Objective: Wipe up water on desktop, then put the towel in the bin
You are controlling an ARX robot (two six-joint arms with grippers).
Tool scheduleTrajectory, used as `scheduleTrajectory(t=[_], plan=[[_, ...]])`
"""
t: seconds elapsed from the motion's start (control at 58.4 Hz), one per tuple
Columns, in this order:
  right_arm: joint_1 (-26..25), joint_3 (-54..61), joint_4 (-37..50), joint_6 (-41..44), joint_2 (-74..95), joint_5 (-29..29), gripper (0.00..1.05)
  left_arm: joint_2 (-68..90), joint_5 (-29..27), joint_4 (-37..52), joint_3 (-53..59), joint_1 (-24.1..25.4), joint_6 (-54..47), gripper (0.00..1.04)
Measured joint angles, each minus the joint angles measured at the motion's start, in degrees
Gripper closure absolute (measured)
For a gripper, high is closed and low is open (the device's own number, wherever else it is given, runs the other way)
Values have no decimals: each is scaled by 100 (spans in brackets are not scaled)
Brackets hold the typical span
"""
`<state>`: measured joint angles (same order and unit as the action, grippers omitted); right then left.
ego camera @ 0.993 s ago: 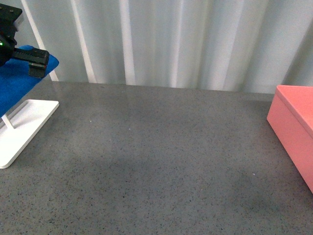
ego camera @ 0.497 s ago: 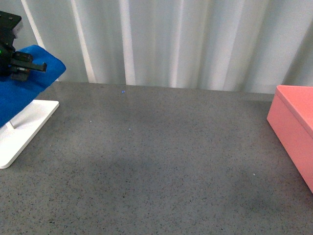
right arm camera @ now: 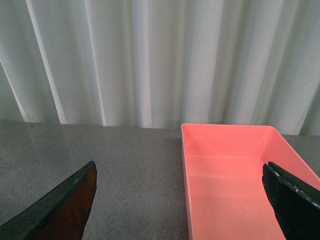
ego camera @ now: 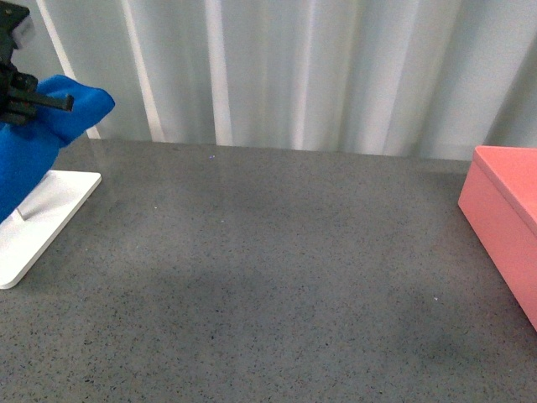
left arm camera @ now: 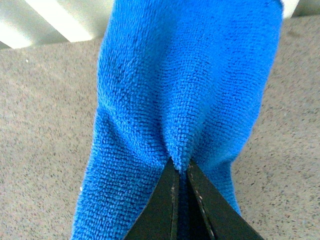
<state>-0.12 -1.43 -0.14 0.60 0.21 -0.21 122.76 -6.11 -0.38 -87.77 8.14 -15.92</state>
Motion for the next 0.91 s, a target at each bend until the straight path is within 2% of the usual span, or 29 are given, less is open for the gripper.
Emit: scheduleTrajectory(t=[0.325,0.514,0.702,0.908], plan=[[0,0,0,0,0,0,7,-1495,710,-293,240,-46,26,101],[0,0,0,0,0,0,7,-2500,1196,-470,546,-498,225,101],[0,0,0,0,0,0,7,-3593,1687,-667,1062,-1539,745,101],[0,0,0,0,0,0,7,-4481,1880,-501,2044,-2929,1506,101]])
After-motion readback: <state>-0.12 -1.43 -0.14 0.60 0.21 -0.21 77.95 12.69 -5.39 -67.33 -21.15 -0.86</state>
